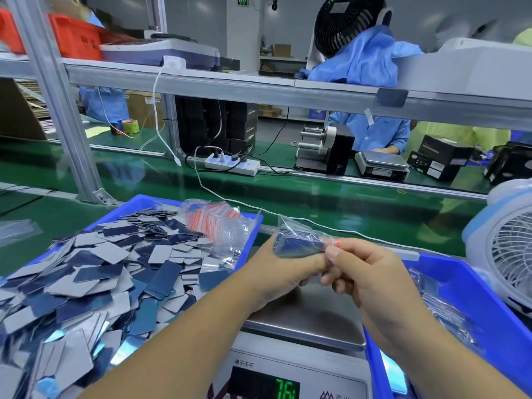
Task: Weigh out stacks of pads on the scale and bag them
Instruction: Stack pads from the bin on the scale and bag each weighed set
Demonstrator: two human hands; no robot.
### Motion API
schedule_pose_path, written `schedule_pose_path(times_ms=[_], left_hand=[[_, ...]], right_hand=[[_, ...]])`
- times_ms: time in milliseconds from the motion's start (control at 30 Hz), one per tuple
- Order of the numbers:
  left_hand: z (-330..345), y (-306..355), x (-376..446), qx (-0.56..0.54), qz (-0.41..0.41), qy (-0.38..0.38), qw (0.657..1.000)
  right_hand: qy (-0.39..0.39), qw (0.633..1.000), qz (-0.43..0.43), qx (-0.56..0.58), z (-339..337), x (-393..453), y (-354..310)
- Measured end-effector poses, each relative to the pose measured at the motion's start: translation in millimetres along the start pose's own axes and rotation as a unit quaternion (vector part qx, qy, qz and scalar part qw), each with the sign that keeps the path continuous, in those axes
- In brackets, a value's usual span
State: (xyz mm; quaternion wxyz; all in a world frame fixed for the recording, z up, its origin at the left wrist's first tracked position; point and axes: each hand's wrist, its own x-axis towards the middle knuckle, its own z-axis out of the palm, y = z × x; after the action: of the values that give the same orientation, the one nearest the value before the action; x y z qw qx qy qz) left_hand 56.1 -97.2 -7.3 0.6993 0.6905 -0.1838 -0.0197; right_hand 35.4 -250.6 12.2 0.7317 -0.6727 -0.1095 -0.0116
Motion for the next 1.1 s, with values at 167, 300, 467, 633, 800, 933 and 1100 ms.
schedule_pose_path(times_ms=[167, 300, 467, 633, 800, 933, 1100], left_hand=[[-8, 9, -2, -0.060, -0.007, -0.081, 0.995], [-14, 9, 2, -0.023, -0.010, -0.038, 0.999], [-12, 8, 1, 0.009, -0.009, -0.063, 0.998], [-13, 9, 0, -0.025, -0.039, -0.039, 0.998], [-16, 10, 0, -0.038, -0.071, -0.025, 0.996], [-21, 12, 1, -0.085, -0.101, -0.010, 0.991], [-22, 12, 2, -0.071, -0.106, 0.000, 0.992]], right_hand=[[0.064, 0.991, -0.077, -0.089, -7, 4, 0], [0.065, 0.955, -0.160, -0.239, -13, 4, -3], [0.038, 0.921, -0.203, -0.332, -15, 3, -2], [0.000, 0.925, -0.199, -0.324, -15, 2, -3], [0.008, 0.928, -0.203, -0.312, -16, 2, -5], [-0.005, 0.949, -0.148, -0.280, -18, 5, -5], [-0.003, 0.959, -0.122, -0.257, -18, 5, -3]])
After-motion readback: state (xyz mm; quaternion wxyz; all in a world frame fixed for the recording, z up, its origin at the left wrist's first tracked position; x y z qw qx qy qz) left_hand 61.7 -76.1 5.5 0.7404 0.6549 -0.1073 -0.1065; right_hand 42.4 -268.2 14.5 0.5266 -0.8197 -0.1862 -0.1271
